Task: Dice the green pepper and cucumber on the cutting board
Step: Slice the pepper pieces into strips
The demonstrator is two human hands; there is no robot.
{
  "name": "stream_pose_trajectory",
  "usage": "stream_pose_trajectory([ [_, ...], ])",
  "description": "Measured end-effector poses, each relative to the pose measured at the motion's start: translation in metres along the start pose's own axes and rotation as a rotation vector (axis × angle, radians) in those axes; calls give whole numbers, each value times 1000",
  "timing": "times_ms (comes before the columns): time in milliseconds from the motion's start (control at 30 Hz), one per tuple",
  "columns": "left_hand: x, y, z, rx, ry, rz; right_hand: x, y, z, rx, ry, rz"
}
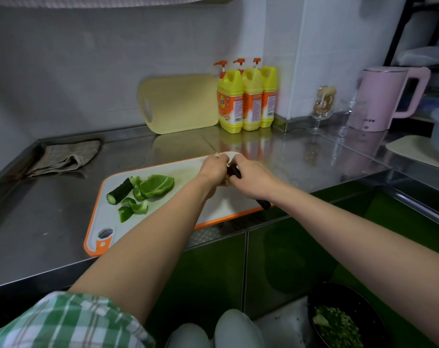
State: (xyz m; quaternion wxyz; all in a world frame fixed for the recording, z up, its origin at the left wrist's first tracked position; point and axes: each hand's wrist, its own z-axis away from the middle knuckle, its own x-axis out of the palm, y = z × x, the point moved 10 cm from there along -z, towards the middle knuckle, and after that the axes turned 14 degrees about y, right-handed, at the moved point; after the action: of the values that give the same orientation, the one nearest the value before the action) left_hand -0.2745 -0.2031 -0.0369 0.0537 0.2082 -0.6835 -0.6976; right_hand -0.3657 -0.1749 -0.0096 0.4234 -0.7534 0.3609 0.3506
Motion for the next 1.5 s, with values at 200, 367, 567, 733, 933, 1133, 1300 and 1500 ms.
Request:
stream_pose_trajectory([
  [200, -21, -12, -7, -39, 149, 52, -13, 33, -15, 174, 87, -496],
  [367, -26, -21, -6, -83, 176, 71, 1, 37, -12, 113, 36, -418],
  [567, -16, -28, -7, -128, 181, 109, 36, 18, 2, -15, -113, -236],
  [733, -22, -26, -10, -101, 220, 71, 44, 47, -8, 129, -72, -171],
  [933, -37, -29, -12, -77, 260, 22, 41, 45, -11, 168, -72, -159],
  [1133, -39, -22, -3, -46, 240, 22, 56, 28, -13, 94, -160, -107],
  [1300, -44, -22, -2, -32, 245, 7, 49, 33, -13, 184, -131, -111],
  [1500, -50, -20, 4, -49, 256, 32, 43, 23, -11, 189, -130, -98],
])
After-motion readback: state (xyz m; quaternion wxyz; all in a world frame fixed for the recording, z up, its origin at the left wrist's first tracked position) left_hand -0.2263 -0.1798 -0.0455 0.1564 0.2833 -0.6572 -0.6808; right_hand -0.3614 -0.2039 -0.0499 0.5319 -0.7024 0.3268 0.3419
